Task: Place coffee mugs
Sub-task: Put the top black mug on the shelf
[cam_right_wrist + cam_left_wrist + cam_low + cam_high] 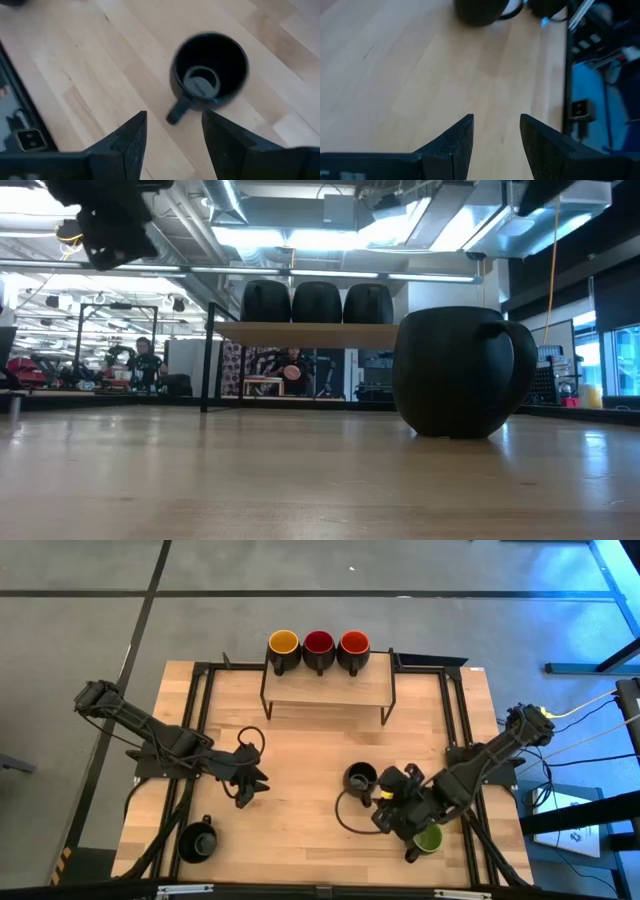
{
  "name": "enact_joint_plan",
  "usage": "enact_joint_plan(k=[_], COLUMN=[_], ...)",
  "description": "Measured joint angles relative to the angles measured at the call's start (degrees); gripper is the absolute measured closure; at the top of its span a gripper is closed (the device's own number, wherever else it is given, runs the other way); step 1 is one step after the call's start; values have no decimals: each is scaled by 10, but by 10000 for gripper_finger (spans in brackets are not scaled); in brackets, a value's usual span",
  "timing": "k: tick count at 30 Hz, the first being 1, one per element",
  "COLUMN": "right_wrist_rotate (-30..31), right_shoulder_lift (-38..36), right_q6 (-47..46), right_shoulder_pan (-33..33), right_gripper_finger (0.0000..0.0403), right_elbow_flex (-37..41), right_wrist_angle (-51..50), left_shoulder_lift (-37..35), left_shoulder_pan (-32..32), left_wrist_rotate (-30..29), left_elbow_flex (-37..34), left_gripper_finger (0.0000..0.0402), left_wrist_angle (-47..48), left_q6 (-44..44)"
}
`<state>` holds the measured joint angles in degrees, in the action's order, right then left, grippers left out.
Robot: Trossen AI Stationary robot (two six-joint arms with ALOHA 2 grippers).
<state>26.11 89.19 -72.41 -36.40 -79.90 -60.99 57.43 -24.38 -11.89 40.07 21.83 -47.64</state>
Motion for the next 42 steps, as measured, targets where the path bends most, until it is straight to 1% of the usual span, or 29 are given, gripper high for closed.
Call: enact_joint_plan(k=[5,8,13,15,17,21,28,38,42], right_wrist_rotate=[3,-13,-75,-80,-73,-46,-42,-42,-52], right_shoulder_lift=[0,0,0,-1,-2,-2,-2,1,18], right_q6=[-51,-62,-67,-66,-54,0,167,370,401], right_shoulder_pan=[-26,-41,-41,-41,-37,-15,40,93,110], right_gripper_finger=[226,226,226,226,226,226,226,226,226], right_elbow_flex=[9,34,113,140,164,210,268,275,275], right_wrist_angle=[-48,-50,-13,-2,20,61,163,292,340], left_shoulder_lift=[0,0,0,0,0,1,13,25,25], left_shoulder_pan=[0,0,0,0,0,11,36,40,46], left_wrist_rotate=[-8,-15,-16,-16,-25,-39,-24,-22,-24], left_elbow_flex=[0,0,0,0,0,0,0,-1,0], left_gripper_finger=[246,246,246,246,246,246,246,246,246], left_wrist_angle=[-47,-66,-86,-89,-90,-97,-102,-100,-104], left_q6=[1,2,2,2,5,16,32,52,56])
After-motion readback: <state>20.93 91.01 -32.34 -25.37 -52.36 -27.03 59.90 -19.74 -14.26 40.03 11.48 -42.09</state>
